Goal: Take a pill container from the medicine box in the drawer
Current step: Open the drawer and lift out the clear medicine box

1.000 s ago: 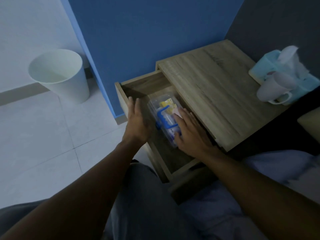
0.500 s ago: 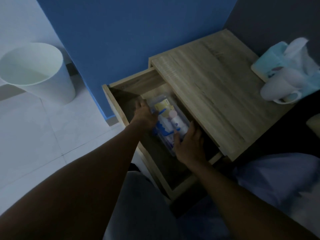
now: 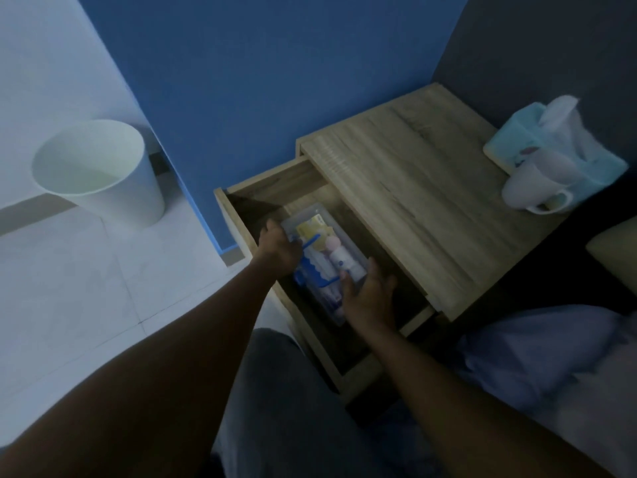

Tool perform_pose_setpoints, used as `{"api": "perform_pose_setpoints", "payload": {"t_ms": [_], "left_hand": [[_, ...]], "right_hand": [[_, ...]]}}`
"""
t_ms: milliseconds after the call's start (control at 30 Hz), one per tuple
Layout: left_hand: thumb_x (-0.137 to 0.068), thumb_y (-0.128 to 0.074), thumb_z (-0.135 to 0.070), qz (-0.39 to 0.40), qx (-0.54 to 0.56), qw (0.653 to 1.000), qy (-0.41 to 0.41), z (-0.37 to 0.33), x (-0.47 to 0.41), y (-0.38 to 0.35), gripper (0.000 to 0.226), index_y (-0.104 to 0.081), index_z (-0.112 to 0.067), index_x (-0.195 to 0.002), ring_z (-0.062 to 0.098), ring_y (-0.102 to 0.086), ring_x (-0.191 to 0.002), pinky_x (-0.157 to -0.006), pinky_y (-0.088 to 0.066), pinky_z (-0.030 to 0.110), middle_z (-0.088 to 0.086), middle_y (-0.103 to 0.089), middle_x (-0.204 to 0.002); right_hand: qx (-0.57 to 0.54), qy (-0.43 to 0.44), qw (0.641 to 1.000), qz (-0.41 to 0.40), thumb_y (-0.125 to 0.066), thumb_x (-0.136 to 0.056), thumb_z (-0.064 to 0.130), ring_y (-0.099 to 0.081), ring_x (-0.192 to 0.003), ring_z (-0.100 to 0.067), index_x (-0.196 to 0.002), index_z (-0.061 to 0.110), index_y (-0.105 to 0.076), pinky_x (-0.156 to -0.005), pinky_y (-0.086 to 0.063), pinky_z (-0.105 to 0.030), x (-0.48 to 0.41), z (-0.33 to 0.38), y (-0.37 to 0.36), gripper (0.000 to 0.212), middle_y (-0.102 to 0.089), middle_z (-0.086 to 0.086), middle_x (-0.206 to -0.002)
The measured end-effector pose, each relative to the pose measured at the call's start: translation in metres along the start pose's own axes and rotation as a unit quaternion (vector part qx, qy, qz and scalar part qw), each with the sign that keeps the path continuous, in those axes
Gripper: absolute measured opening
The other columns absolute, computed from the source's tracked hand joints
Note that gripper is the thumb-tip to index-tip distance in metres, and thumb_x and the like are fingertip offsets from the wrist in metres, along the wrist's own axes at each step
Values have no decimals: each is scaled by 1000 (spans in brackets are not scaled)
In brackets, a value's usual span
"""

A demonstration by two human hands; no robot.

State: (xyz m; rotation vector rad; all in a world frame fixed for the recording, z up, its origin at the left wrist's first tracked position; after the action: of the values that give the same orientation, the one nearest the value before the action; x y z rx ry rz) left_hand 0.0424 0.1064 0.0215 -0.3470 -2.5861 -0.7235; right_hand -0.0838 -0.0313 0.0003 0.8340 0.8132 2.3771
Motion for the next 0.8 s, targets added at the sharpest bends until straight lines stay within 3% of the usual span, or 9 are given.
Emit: {"api": "perform_pose_setpoints", "payload": {"t_ms": [100,233,367,467,533,600,667,733,800], "left_hand": [[-90,-63,-21,-11,-16,999,-32,-12,9,12,56,-38,-14,-139,25,-52,-118,-93,-52,43,11,-47,-137],[-92,-61,-27,-31,-53,997,-40,-33,18,35,53,-40,-10,-137,26,-55,-114,-88,-55,42,13,-51,-135],[-91,-58,-30,-110,-104,983,-101,-60,29,57,52,-44,-7,-137,34,-56,-116,-94,-48,36,17,-56,-131],[-91,-55,-35,-138,-107,978,-113,-84,31,71,55,-43,-13,-139,36,-52,-122,-102,-44,40,17,-54,-134],[-91,-53,-37,-134,-89,980,-119,-101,28,77,56,-41,-16,-141,37,-55,-120,-103,-46,44,17,-53,-135],[-92,-53,-36,-129,-63,981,-130,-119,22,79,57,-39,-16,-143,38,-59,-115,-100,-49,47,18,-54,-134],[-92,-52,-36,-126,-49,981,-139,-136,14,79,58,-38,-15,-144,38,-61,-114,-100,-49,47,19,-55,-133],[-92,-51,-36,-127,-46,980,-146,-150,3,74,59,-37,-15,-145,37,-59,-118,-103,-47,45,19,-55,-134],[-93,-51,-36,-129,-47,978,-154,-162,-9,68,58,-38,-13,-145,35,-54,-125,-107,-43,39,18,-54,-138]], "right_hand": [[-29,20,999,1,-55,-93,54,-52,-119,-26,-155,36,-20,-78,-59,-38,12,7,13,73,-21,-8,-151],[-48,50,997,18,-54,-93,56,-51,-125,-26,-154,40,-22,-85,-59,-41,23,27,34,71,-17,-4,-156],[-88,86,992,14,-58,-93,52,-49,-120,-17,-152,42,-29,-61,-40,-16,29,49,52,66,-25,-2,-152],[-125,111,986,-6,-61,-92,48,-50,-117,-14,-150,39,-36,-60,-41,-13,29,69,65,64,-32,-4,-145],[-140,132,981,-26,-62,-92,46,-50,-107,-6,-149,37,-39,-55,-44,-6,23,81,74,62,-37,-5,-143],[-135,158,976,-60,-63,-91,45,-44,-87,4,-148,33,-43,-50,-36,8,14,92,86,61,-41,-6,-139],[-140,177,971,-83,-64,-89,46,-49,-91,4,-146,32,-46,-58,-41,6,-1,101,98,61,-45,-6,-138],[-161,175,967,-91,-65,-87,45,-56,-112,-11,-144,31,-49,-85,-52,-10,-19,110,108,61,-49,-7,-139],[-151,183,962,-133,-67,-86,41,-57,-111,-15,-140,25,-55,-83,-38,5,-36,115,118,57,-53,-11,-133]]}}
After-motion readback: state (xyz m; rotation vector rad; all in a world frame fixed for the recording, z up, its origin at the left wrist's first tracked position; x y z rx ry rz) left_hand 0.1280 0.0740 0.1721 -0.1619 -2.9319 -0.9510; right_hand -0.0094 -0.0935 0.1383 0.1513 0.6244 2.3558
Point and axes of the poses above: each hand's wrist, its own x-axis away from the middle knuckle, its own y-axis out of the back of the hand, z = x × y, the point moved 1 cm from there along -x, towards the middle knuckle
